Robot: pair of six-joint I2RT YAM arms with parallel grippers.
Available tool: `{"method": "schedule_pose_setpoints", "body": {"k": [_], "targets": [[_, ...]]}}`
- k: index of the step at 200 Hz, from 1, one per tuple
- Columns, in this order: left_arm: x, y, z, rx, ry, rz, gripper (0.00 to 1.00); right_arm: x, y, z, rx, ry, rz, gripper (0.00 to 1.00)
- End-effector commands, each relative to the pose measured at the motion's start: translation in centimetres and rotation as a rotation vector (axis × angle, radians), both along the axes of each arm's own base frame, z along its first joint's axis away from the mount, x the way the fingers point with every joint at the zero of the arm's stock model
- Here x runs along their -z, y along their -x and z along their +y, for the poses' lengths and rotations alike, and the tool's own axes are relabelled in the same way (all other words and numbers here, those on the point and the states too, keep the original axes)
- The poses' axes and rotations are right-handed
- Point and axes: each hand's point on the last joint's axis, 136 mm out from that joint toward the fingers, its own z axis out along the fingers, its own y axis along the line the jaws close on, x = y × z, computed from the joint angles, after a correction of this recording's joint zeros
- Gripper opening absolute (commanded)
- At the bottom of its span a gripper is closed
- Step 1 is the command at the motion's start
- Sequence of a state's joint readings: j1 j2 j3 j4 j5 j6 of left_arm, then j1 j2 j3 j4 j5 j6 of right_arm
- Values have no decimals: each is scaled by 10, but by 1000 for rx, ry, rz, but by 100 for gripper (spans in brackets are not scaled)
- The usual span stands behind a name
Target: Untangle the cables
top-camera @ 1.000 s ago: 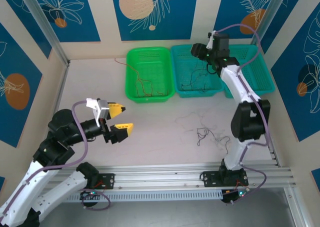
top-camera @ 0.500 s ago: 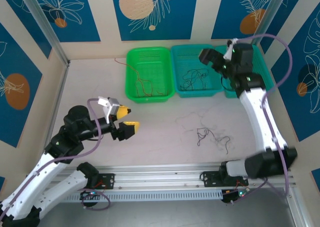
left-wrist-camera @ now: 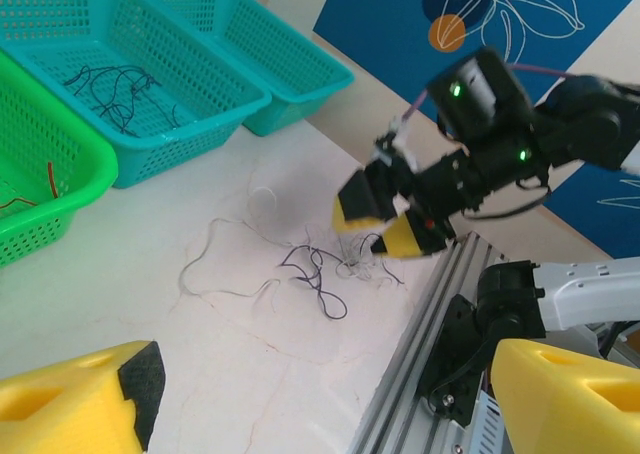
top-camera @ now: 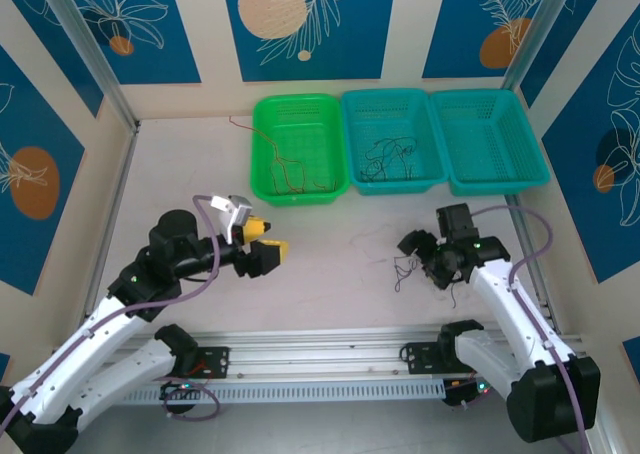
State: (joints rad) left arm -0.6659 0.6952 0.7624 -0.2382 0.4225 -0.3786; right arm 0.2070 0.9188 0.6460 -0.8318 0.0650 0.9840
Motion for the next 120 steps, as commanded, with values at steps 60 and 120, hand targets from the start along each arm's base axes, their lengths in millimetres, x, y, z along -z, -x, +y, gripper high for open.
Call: {"method": "schedule_pose_setpoints", "body": {"k": [60, 120], "targets": [[4, 1, -4, -12, -5, -3, 84, 60, 6, 21, 36, 129, 176, 68], [11, 1, 5, -47, -33, -8, 85, 30, -18, 50, -174, 121, 71, 0]]}}
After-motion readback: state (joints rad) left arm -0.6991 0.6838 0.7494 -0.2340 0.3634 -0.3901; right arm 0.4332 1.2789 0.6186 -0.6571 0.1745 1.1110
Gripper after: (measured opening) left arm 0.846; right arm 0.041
